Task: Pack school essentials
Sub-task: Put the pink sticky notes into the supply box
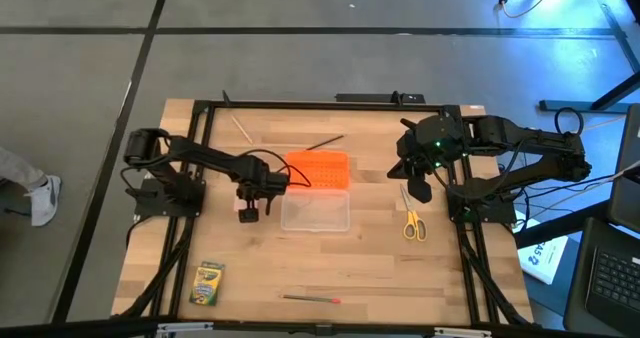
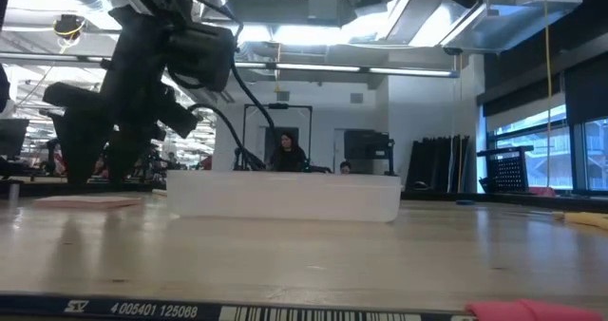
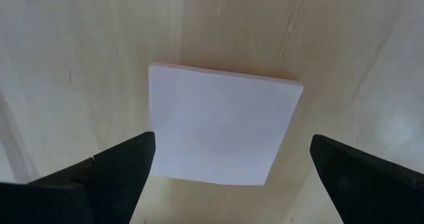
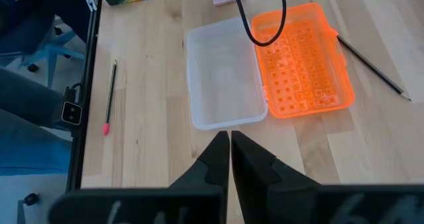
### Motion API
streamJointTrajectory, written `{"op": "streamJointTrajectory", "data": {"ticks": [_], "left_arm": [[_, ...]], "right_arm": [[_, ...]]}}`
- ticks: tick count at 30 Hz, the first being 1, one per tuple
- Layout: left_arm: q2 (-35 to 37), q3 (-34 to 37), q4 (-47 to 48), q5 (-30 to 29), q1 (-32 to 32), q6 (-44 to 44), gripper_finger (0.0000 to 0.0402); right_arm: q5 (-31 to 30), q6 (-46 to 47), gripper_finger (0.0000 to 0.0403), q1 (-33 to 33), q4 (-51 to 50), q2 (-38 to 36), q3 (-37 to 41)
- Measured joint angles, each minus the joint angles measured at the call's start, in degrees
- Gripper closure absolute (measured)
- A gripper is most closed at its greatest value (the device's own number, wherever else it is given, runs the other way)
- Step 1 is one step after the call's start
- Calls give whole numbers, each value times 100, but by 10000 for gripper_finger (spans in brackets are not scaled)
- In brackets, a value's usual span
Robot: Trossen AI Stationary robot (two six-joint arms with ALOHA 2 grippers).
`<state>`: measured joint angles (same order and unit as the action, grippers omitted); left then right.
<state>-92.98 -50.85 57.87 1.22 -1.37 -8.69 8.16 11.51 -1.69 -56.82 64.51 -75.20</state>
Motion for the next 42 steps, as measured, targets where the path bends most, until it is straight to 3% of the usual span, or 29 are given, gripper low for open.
{"op": "streamJointTrajectory", "data": {"ticks": [42], "left_arm": [[-234, 5, -253, -326, -175, -20, 4]], "right_arm": [[0, 0, 382, 0, 28, -2, 0]]}}
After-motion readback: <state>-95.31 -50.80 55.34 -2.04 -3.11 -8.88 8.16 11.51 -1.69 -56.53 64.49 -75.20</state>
